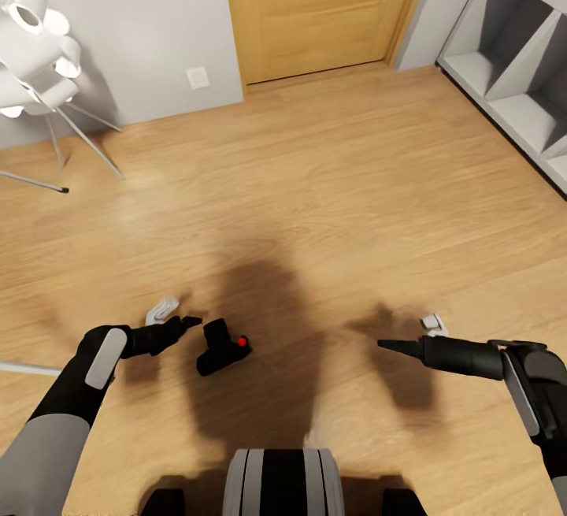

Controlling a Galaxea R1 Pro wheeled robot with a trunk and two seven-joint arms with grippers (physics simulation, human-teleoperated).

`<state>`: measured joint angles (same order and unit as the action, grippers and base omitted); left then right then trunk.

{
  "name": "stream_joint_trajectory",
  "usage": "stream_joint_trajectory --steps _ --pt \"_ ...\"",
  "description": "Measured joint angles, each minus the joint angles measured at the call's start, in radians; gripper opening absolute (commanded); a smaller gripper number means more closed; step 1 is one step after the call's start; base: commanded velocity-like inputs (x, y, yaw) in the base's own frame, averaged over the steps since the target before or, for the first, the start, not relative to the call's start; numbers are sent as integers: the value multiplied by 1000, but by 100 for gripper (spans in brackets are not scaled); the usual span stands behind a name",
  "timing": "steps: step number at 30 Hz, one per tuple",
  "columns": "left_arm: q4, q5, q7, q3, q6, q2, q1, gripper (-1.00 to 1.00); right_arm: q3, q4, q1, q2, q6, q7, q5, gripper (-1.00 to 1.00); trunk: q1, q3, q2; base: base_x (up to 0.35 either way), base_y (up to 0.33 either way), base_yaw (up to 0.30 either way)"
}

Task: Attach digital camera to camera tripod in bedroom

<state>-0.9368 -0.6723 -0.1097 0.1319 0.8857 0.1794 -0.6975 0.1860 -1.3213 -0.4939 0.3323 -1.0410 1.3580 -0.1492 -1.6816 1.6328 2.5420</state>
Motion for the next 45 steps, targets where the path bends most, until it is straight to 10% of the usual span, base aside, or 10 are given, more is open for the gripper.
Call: stream_joint_trajectory --steps 12,18,24,34,38,41,43,45 --pt "-3 1 3 4 1 24 0 100 1 -105 54 -1 0 -7 -40 100 -2 19 1 0 0 0" --pt "-5 4 13 73 0 54 0 100 1 -103 54 -2 0 -8 -42 100 -2 19 1 0 0 0" --pt "-173 7 9 55 115 89 0 100 1 -102 54 -3 0 -8 -44 100 -2 19 1 0 0 0" --pt "-236 22 9 -103 146 107 0 100 1 -102 54 -3 0 -8 -44 100 -2 19 1 0 0 0" --pt "-245 35 -69 -261 106 201 0 100 1 -102 54 -1 0 -8 -44 100 -2 19 1 0 0 0" --pt "-247 52 -180 -413 -16 269 0 100 1 -102 54 -1 0 -8 -44 100 -2 19 1 0 0 0" --pt "-235 83 -290 -549 -238 337 0 100 1 -102 54 -1 0 -8 -44 100 -2 19 1 0 0 0" --pt "-217 95 -334 -603 -381 373 0 100 1 -102 54 -1 0 -8 -44 100 -2 19 1 0 0 0"
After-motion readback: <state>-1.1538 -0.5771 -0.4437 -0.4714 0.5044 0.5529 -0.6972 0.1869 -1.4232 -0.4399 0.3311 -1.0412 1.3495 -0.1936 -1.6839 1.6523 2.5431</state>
